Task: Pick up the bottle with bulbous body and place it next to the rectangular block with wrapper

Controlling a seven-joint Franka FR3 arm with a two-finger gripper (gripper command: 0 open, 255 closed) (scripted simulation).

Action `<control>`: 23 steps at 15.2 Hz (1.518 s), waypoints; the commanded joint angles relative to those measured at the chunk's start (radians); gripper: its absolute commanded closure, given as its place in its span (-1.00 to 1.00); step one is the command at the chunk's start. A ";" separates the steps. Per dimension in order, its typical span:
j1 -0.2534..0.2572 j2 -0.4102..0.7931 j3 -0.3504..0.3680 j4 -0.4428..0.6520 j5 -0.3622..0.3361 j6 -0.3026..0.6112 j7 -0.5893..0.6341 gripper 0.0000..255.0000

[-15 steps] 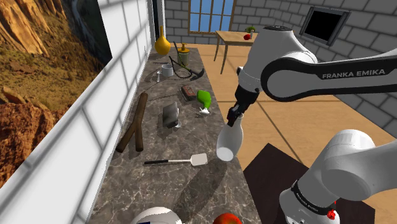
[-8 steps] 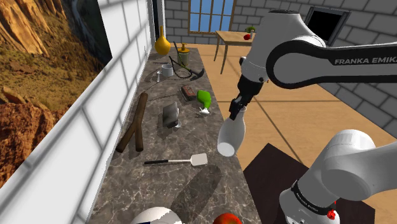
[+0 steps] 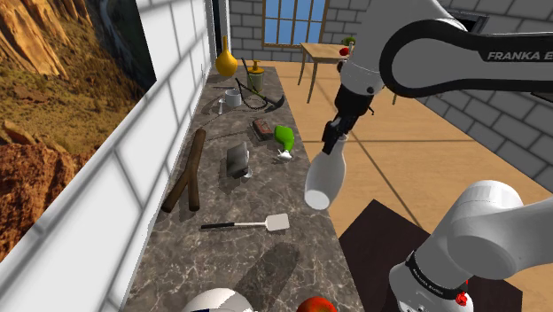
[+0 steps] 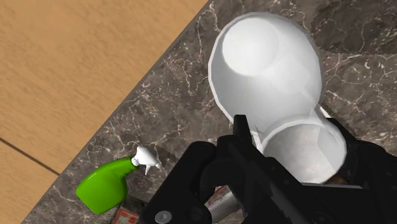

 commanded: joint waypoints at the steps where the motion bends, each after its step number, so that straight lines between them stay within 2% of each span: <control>1: -0.001 0.001 -0.003 0.026 -0.002 -0.026 0.000 1.00; 23: -0.013 0.069 -0.020 0.370 -0.023 -0.301 0.007 1.00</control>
